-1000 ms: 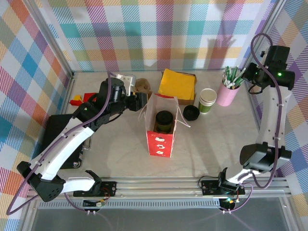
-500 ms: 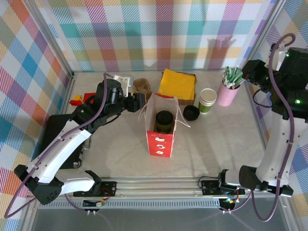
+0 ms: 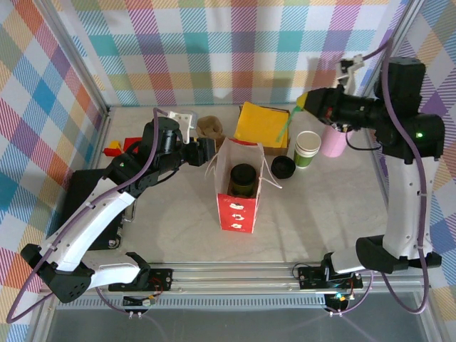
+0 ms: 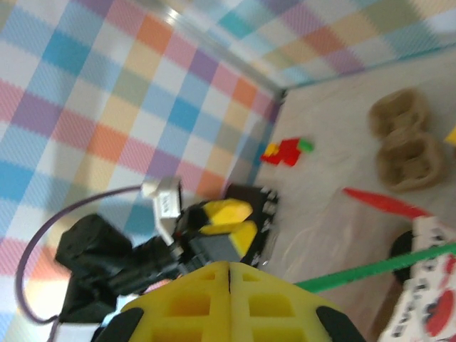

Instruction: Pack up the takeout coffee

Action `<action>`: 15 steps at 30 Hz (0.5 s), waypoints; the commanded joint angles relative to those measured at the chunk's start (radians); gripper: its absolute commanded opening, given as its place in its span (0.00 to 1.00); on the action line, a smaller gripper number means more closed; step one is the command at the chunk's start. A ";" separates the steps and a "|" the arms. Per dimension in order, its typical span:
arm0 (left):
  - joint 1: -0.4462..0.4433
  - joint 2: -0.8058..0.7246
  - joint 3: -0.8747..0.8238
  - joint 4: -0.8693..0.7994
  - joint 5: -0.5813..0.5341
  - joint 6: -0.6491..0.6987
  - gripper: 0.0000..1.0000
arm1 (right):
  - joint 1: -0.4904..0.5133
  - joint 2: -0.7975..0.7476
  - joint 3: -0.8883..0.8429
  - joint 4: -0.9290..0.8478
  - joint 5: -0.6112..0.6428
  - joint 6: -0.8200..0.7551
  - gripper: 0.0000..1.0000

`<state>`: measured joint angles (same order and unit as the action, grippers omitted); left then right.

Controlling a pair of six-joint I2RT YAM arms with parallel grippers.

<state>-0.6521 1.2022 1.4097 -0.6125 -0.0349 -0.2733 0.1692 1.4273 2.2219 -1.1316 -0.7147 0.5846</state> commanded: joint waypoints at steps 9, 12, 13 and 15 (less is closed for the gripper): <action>0.002 -0.028 -0.010 -0.026 -0.007 -0.013 0.55 | 0.274 0.023 -0.061 0.111 0.000 0.075 0.00; 0.002 -0.029 -0.012 -0.027 -0.007 -0.013 0.55 | 0.329 0.035 -0.084 0.099 0.026 0.063 0.00; 0.002 -0.030 -0.012 -0.027 -0.008 -0.013 0.55 | 0.344 0.037 -0.096 0.101 0.028 0.058 0.00; 0.002 -0.031 -0.014 -0.027 -0.010 -0.013 0.55 | 0.377 0.039 -0.132 0.101 0.043 0.054 0.00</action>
<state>-0.6521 1.1938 1.4094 -0.6285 -0.0383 -0.2760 0.5144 1.4544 2.1204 -1.0401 -0.6933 0.6437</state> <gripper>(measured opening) 0.553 0.059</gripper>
